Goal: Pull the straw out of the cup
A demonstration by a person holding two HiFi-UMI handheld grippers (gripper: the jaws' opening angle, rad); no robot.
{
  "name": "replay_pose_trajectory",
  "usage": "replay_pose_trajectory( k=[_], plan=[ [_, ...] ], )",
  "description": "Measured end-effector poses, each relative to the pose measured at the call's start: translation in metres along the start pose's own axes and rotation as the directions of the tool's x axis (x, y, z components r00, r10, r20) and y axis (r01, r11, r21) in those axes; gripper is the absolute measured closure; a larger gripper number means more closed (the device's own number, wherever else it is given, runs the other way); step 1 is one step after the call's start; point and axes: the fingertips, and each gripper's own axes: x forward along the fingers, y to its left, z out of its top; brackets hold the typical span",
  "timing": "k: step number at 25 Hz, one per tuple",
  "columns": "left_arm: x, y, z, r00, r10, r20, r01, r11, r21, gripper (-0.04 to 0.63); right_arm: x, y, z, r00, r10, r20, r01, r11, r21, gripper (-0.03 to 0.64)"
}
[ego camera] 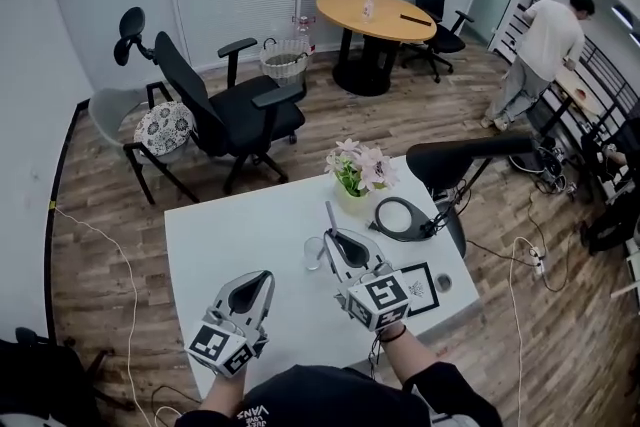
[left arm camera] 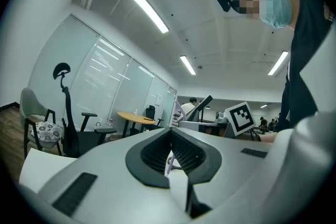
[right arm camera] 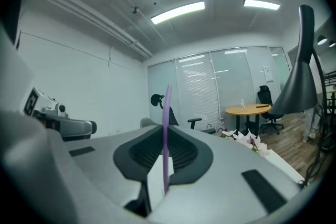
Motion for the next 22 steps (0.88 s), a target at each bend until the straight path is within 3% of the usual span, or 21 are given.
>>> replay_pose_trajectory(
  k=[22],
  plan=[
    [-0.027, -0.038, -0.001, 0.996, -0.092, -0.004, 0.092, 0.995, 0.027, 0.584, -0.081, 0.023, 0.007, 0.991, -0.114, 0.075, 0.111, 0.993, 0.039, 0.580]
  ],
)
